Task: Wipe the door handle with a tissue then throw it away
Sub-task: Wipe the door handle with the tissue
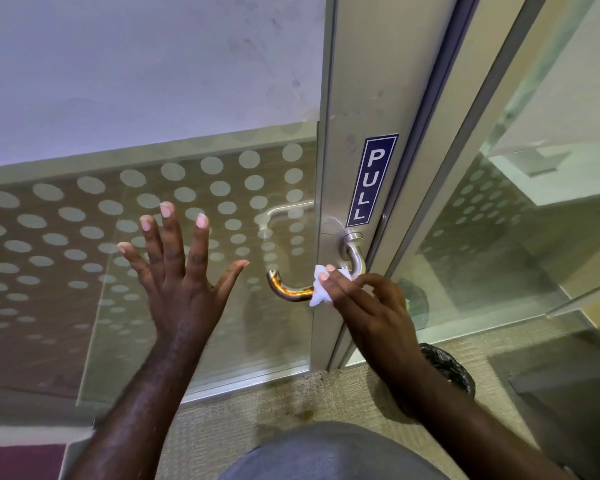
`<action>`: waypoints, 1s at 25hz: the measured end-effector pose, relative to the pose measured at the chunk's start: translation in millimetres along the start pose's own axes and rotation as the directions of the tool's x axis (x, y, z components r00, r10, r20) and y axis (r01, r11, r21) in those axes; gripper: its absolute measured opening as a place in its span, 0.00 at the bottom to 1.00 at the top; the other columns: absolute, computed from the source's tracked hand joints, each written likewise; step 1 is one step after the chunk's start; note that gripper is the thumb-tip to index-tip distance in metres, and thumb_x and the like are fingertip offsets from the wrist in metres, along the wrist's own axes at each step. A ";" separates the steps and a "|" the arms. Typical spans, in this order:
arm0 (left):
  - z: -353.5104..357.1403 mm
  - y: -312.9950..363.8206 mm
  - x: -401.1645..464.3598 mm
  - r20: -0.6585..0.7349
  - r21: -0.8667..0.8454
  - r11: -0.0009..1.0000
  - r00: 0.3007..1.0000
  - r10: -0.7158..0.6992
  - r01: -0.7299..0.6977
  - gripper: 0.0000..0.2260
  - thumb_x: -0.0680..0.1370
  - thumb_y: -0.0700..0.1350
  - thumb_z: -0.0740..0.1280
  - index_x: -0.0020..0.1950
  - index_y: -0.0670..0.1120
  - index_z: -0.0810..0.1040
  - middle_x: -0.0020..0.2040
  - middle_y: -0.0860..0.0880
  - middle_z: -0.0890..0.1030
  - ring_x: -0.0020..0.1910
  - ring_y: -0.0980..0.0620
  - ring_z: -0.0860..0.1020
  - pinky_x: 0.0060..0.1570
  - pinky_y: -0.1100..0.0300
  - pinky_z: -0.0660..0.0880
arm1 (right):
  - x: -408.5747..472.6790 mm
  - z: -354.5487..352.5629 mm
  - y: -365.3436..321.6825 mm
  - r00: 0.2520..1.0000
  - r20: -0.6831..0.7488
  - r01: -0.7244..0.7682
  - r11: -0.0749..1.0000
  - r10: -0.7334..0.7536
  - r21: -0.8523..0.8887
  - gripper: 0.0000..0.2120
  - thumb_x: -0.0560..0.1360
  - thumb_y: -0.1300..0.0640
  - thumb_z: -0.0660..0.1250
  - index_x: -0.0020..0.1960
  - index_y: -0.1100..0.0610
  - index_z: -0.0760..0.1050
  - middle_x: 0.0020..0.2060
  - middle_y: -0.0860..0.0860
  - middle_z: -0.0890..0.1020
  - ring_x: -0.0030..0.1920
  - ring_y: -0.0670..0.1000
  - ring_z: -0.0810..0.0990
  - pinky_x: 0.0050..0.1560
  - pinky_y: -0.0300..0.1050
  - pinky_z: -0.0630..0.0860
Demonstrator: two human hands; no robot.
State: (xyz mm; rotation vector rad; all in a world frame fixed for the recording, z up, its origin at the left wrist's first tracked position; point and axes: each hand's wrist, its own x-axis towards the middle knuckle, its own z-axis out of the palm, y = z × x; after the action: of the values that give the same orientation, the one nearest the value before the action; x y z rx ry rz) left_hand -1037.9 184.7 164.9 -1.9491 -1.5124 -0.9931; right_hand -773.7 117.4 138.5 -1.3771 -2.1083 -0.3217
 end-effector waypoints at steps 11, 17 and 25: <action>1.2 -0.4 0.3 0.001 -0.005 1.000 1.000 0.004 -0.004 0.48 0.73 0.62 0.72 0.79 0.57 0.40 0.79 0.54 0.36 0.78 0.50 0.38 0.72 0.38 0.39 | -0.2 7.1 3.2 0.992 -0.073 0.107 0.994 -0.105 0.022 0.15 0.80 0.59 0.64 0.65 0.63 0.75 0.64 0.56 0.78 0.71 0.55 0.70 0.71 0.56 0.63; 2.4 -1.4 0.6 -0.003 0.000 1.000 1.000 0.008 -0.008 0.48 0.73 0.62 0.72 0.79 0.56 0.40 0.80 0.53 0.36 0.78 0.49 0.38 0.73 0.38 0.38 | 10.1 17.3 -18.7 0.983 -0.105 0.156 0.987 -0.151 0.032 0.20 0.73 0.67 0.72 0.65 0.65 0.75 0.63 0.58 0.79 0.68 0.55 0.74 0.71 0.57 0.65; 1.7 -1.2 0.8 -0.012 -0.016 1.000 1.000 0.021 -0.021 0.48 0.73 0.61 0.72 0.79 0.55 0.40 0.80 0.53 0.36 0.78 0.49 0.38 0.73 0.40 0.37 | 41.0 21.2 -70.3 0.994 0.002 0.107 0.979 -0.108 -0.176 0.17 0.82 0.64 0.51 0.61 0.67 0.76 0.54 0.61 0.83 0.55 0.56 0.83 0.73 0.56 0.61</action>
State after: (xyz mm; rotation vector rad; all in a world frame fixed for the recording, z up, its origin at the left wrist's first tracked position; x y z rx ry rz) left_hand -1038.5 186.8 164.4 -1.9627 -1.4793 -1.0087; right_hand -855.6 128.3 154.2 -1.3587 -2.1965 -0.5681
